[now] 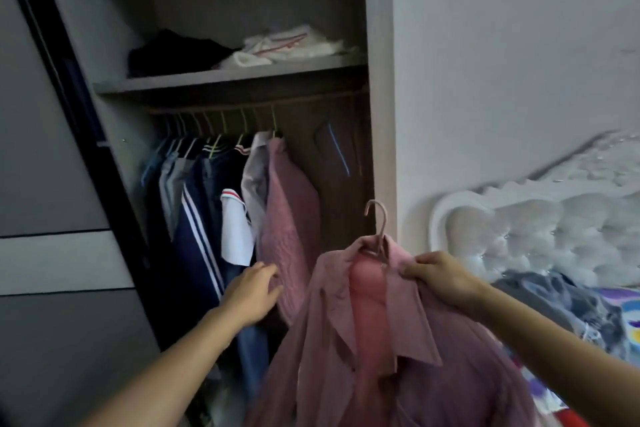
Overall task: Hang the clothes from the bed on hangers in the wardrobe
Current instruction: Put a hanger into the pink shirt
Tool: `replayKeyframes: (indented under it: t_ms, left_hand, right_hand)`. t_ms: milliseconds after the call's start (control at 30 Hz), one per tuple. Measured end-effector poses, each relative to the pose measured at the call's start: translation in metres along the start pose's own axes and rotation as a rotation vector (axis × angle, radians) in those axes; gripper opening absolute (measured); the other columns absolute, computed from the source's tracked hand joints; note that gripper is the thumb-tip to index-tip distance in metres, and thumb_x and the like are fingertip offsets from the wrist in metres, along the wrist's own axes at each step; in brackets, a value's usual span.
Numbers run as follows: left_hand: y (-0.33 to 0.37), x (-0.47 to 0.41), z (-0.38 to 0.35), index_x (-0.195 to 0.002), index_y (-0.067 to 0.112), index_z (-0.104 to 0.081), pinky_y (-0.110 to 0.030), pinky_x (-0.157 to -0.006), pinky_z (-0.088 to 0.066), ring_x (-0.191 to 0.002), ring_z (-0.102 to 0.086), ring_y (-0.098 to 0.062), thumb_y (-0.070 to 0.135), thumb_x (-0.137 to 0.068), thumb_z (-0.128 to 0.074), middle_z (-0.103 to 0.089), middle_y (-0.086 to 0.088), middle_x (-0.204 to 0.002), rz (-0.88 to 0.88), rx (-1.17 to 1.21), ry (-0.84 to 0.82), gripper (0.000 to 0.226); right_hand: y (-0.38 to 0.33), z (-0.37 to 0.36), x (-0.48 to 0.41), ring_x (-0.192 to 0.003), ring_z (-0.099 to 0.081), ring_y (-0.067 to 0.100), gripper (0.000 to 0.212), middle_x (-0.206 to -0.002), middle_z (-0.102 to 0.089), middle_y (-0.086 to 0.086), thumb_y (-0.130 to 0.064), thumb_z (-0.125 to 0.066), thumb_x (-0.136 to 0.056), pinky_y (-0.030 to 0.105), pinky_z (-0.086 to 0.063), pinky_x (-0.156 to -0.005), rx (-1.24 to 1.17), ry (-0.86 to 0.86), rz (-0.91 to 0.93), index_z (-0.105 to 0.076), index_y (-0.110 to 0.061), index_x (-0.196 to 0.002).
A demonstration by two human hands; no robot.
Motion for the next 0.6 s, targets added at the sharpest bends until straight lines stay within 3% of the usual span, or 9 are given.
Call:
replayKeyframes:
  t_ms: [133,267,433,600]
  left_hand:
    - [-0.079,-0.007,0.019,-0.122,0.021,-0.055,-0.028,-0.075,-0.042,-0.106,-0.056,-0.016,0.038,-0.093,-0.054,-0.054,0.003,-0.122,0.061,-0.033,-0.055,0.034]
    - [-0.118,-0.033,0.034,-0.125,0.021,-0.054,-0.026,-0.074,-0.044,-0.099,-0.055,-0.013,0.037,-0.095,-0.052,-0.053,0.002,-0.119,0.052,-0.007,-0.044,0.034]
    - [-0.132,-0.079,0.046,-0.125,0.022,-0.054,-0.029,-0.078,-0.047,-0.101,-0.055,-0.015,0.037,-0.096,-0.05,-0.053,0.001,-0.117,0.02,0.015,0.036,0.033]
    - [-0.134,-0.144,0.071,-0.121,0.019,-0.057,-0.037,-0.083,-0.048,-0.107,-0.055,-0.02,0.035,-0.094,-0.051,-0.055,-0.001,-0.118,-0.049,-0.034,0.149,0.032]
  right_hand:
    - [-0.05,-0.035,-0.042,-0.063,-0.049,0.019,0.034,-0.065,-0.056,0.009,-0.021,-0.068,-0.084,0.03,-0.037,-0.059,-0.018,0.116,-0.018,-0.066,0.01,-0.072]
    - [-0.11,-0.041,-0.077,-0.054,-0.044,0.016,0.034,-0.06,-0.052,0.006,-0.019,-0.067,-0.086,0.027,-0.033,-0.048,0.005,0.232,-0.001,-0.058,-0.007,-0.055]
    - [-0.166,-0.042,-0.143,-0.053,-0.045,0.014,0.025,-0.063,-0.051,0.005,-0.018,-0.068,-0.085,0.015,-0.033,-0.034,-0.01,0.312,0.03,-0.06,-0.007,-0.065]
    - [-0.195,-0.06,-0.233,-0.056,-0.051,0.016,0.016,-0.067,-0.056,0.005,-0.018,-0.068,-0.085,0.025,-0.037,-0.046,-0.08,0.324,0.064,-0.064,-0.003,-0.081]
Point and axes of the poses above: each hand's wrist, its own x-axis away from the middle knuckle, its own z-axis out of the back of the hand, y = z × x, the point moved 5 cm from there along -x, towards the middle knuckle
